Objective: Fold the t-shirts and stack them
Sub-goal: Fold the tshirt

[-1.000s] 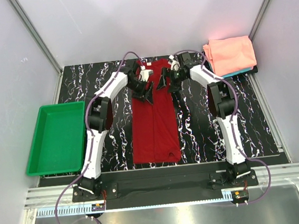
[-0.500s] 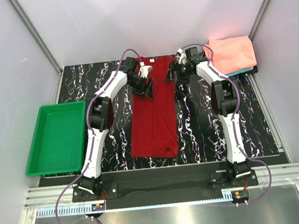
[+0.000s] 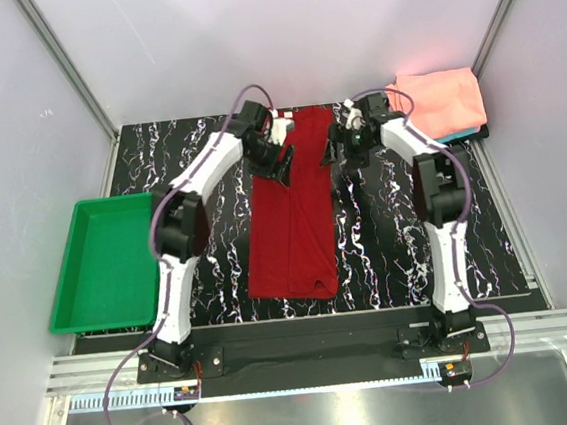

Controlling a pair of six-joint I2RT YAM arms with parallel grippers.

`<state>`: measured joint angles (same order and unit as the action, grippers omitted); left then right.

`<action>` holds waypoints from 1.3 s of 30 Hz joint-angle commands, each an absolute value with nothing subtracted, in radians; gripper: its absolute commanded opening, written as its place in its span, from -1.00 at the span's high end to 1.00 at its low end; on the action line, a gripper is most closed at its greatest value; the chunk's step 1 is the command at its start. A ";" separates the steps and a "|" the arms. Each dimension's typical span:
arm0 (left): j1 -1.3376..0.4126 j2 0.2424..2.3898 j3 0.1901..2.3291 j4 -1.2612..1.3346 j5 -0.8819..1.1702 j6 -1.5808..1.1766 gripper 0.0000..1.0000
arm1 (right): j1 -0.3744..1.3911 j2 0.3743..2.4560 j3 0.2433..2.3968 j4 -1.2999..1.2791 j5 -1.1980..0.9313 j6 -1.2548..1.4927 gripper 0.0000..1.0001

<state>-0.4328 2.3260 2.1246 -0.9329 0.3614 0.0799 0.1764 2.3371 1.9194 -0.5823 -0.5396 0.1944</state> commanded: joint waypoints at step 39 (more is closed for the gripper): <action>-0.209 1.578 0.882 -0.799 0.587 -0.385 -0.37 | 0.348 1.627 0.745 -0.552 -0.850 0.578 -0.01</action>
